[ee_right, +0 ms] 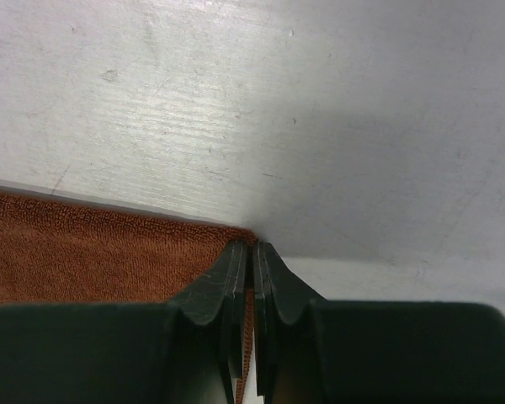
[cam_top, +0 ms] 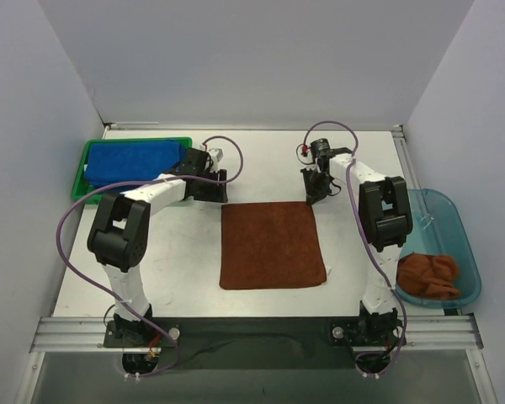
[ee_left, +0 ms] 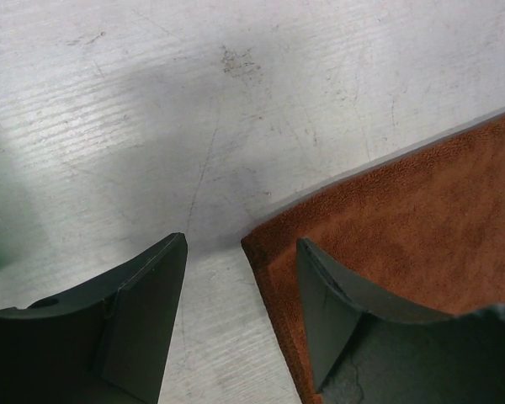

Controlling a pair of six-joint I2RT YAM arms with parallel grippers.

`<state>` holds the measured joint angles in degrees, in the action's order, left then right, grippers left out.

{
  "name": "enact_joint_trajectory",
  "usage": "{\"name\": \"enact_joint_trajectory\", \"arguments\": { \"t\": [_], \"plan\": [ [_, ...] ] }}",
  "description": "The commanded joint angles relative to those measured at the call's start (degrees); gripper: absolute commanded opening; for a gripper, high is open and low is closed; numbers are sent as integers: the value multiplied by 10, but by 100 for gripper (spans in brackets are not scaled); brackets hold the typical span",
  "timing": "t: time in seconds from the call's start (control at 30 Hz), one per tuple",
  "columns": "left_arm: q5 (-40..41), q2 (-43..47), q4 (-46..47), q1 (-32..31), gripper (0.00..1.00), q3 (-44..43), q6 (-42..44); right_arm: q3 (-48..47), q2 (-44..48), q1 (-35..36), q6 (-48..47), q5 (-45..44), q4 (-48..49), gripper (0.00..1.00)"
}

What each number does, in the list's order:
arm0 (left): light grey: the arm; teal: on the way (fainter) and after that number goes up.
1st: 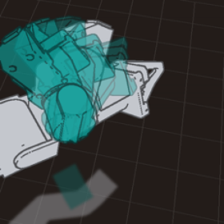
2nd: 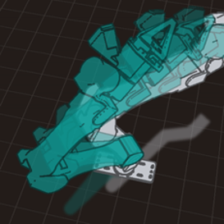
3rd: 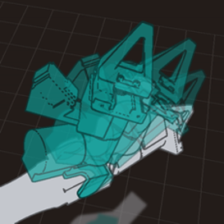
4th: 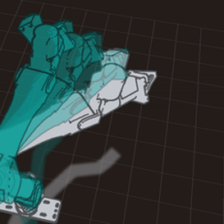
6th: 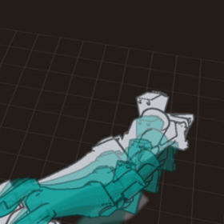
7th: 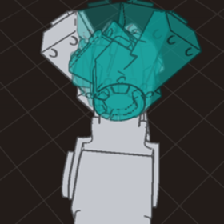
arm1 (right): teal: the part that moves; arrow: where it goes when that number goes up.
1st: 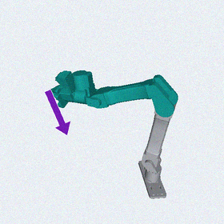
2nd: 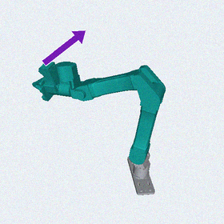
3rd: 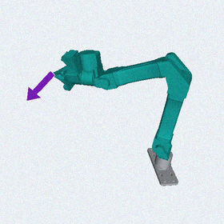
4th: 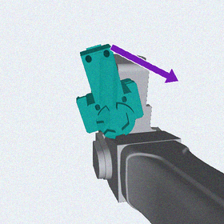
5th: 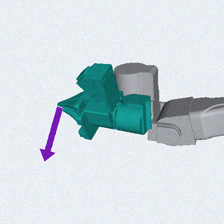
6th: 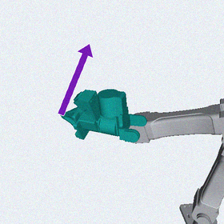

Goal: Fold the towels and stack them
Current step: Fold the towel

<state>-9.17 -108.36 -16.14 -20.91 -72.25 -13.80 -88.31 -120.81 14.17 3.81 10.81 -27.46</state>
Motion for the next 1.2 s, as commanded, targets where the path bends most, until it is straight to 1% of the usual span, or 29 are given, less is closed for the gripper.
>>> {"name": "enact_joint_trajectory", "arguments": {
  "t": [0.0, 0.37, 0.47, 0.53, 0.6, 0.73, 0.83, 0.97, 1.17],
  "plan": [
    [-21, -19, -2, -3, 65, -30, 18, -5, -25, 6, -10, -7, -47, 0],
    [-10, -55, -41, -13, 57, -36, 36, -10, -28, 6, -12, -7, -51, 0],
    [0, -63, -49, -13, 53, -35, 34, -9, -28, 7, -12, -6, -51, 0],
    [17, -66, -57, -15, 47, -37, 36, -8, -27, 7, -13, -6, -51, 0],
    [30, -64, -65, -19, 43, -35, 37, -8, -26, 6, -14, -6, -51, 0],
    [54, -70, -72, -30, 37, -34, 42, -9, -27, 7, -13, -7, -51, 0],
    [72, -78, -83, -45, 37, -38, 48, -9, -27, 6, -13, -7, -51, 0],
    [85, -77, -85, -60, 46, -34, 47, -9, -26, 7, -13, -7, -51, 0],
    [133, -75, -101, -77, 45, -37, 58, -8, -26, 7, -13, -7, -51, 0]
  ]
}}
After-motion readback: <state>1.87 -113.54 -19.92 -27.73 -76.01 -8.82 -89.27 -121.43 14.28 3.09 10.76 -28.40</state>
